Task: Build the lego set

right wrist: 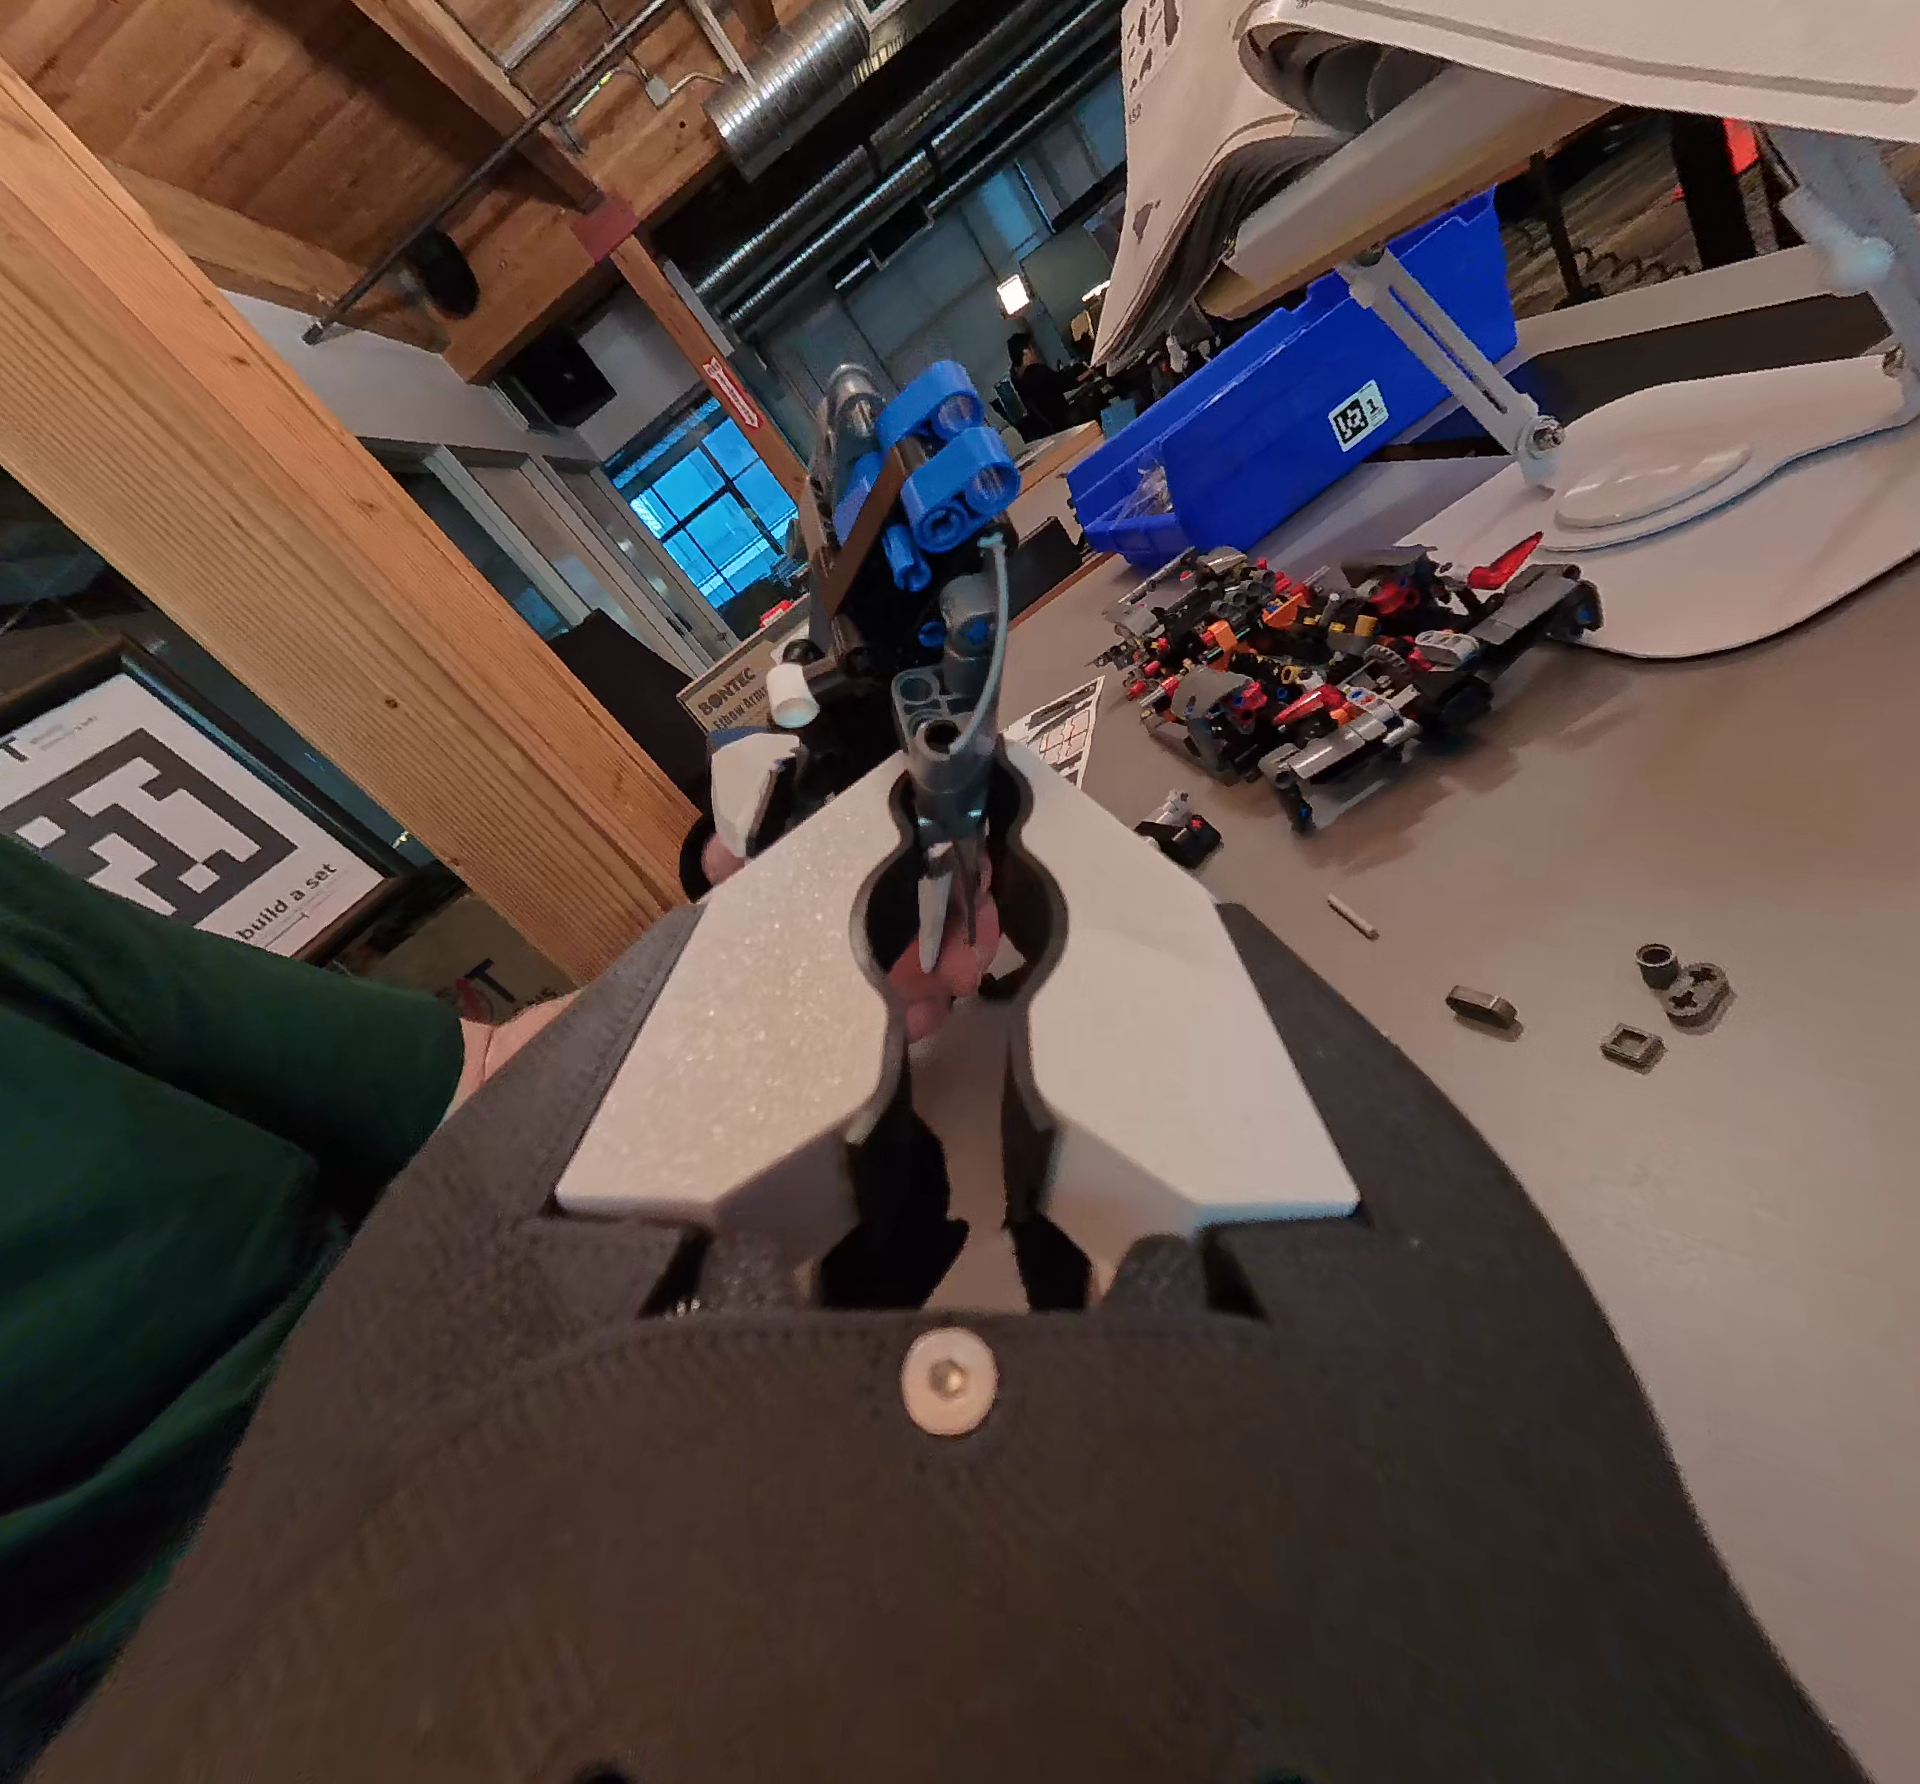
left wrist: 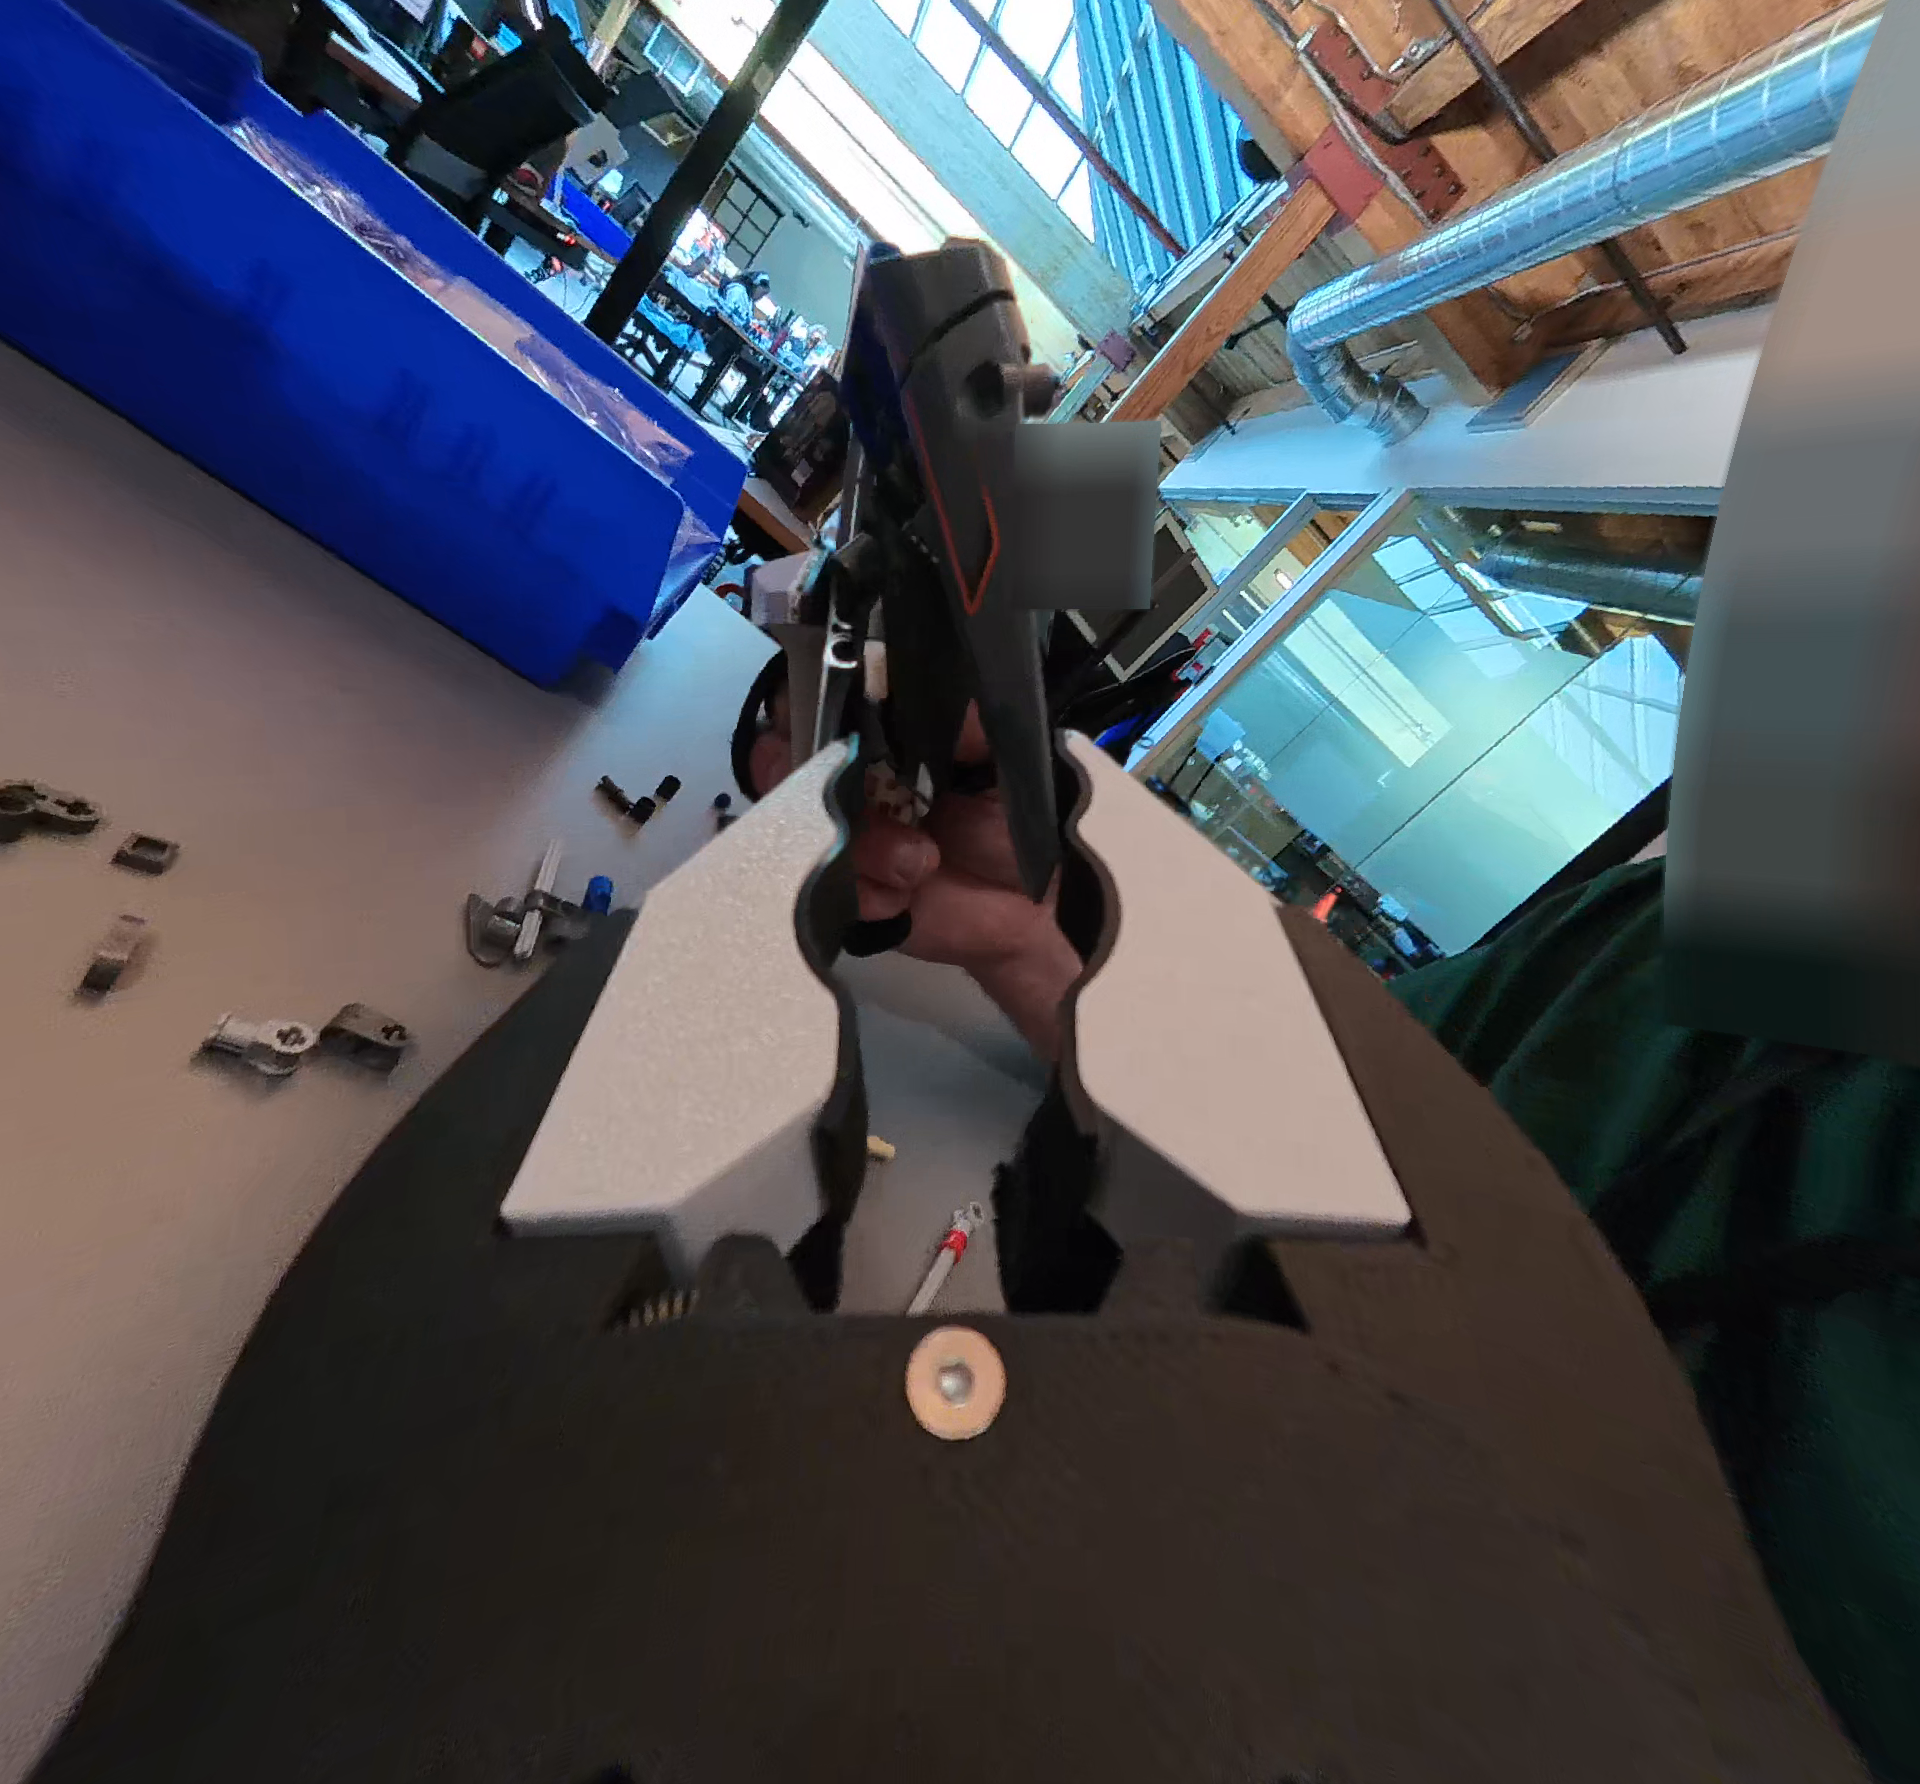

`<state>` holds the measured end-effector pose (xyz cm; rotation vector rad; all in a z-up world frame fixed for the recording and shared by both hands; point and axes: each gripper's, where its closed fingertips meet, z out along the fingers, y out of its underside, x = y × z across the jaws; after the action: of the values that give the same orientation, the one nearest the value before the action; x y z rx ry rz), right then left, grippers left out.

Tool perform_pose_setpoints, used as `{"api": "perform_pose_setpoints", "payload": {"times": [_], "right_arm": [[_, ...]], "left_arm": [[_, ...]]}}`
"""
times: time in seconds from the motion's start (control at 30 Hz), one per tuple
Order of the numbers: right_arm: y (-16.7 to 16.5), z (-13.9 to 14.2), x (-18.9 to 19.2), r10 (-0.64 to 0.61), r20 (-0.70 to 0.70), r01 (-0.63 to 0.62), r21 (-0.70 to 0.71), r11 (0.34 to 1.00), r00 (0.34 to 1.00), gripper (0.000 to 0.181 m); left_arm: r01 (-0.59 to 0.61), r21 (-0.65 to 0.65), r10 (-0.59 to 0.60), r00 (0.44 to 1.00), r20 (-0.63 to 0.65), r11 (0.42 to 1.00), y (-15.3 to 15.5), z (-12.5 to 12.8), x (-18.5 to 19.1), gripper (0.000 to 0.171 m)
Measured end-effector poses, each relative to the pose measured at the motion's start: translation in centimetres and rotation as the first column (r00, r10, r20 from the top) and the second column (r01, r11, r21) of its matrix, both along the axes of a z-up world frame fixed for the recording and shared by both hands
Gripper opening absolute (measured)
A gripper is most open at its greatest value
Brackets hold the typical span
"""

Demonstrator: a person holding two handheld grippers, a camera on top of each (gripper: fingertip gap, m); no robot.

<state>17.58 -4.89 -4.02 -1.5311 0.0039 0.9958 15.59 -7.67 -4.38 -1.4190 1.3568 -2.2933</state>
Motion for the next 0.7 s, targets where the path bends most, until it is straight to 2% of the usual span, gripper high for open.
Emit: {"api": "perform_pose_setpoints", "payload": {"times": [0.13, 0.23, 0.57, 0.7], "right_arm": [[0.0, -0.1, 0.2, -0.011, 0.013, 0.011, -0.006, 1.000, 1.000, 0.007], [0.1, -0.2, 0.2, -0.018, 0.032, 0.018, -0.010, 1.000, 0.999, 0.007], [0.2, -0.6, 0.4, -0.039, 0.066, 0.041, -0.026, 0.999, 0.997, 0.007], [0.2, -0.6, 0.3, -0.039, 0.069, 0.041, -0.030, 0.999, 0.997, 0.007]], "left_arm": [[-0.016, 0.016, 0.016, 1.000, 0.000, 1.000, 0.2, 0.0, -0.1, 0.021], [-0.026, 0.024, 0.026, 1.000, 0.000, 0.999, 0.5, 0.0, -0.2, 0.019], [-0.095, 0.092, 0.094, 0.995, 0.017, 0.991, 1.5, 0.2, -0.6, 0.018], [-0.089, 0.079, 0.088, 0.996, 0.013, 0.993, 1.4, 0.2, -0.7, 0.024]]}}
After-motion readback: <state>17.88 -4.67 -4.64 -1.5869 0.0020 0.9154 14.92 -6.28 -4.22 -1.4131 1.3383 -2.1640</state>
